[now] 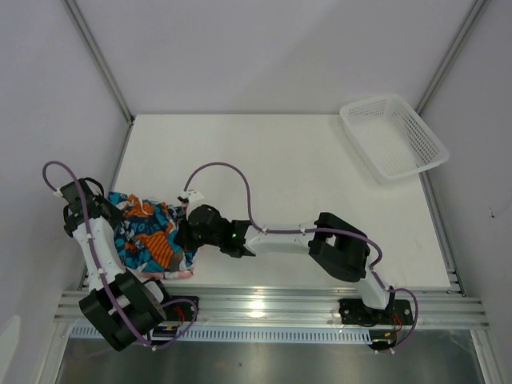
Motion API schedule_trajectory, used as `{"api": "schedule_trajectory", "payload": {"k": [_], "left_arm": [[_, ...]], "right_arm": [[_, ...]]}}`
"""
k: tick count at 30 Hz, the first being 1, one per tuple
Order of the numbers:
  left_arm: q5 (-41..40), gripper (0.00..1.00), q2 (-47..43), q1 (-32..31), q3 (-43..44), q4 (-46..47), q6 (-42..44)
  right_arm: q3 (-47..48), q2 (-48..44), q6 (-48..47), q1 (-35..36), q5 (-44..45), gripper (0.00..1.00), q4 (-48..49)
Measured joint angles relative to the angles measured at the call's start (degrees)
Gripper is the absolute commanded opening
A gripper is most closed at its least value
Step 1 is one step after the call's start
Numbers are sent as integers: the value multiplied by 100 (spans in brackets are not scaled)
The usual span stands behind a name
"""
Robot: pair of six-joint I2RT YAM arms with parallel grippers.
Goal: Fold and stack the shorts
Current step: Neatly place the folded shorts to the corner
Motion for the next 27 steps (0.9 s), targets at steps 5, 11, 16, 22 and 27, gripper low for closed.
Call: {"api": "schedule_trajectory", "payload": {"k": [5,11,16,22,27], "left_arm": [[11,4,0,2,90,-9,0],[155,3,120,2,188,4,7],[155,4,208,2,188,2,55],[153,22,535,2,188,-15,98],[66,54,619,7,195,33,173]], "right_arm": [[22,-83,-157,92,310,0,-92],[24,-315,-278,197,597,0,-127],[109,-393,-297,310,739,0,-208],[92,-426,-227,372,863,0,-238],[-118,-446,-76,376,984,12,-234]]}}
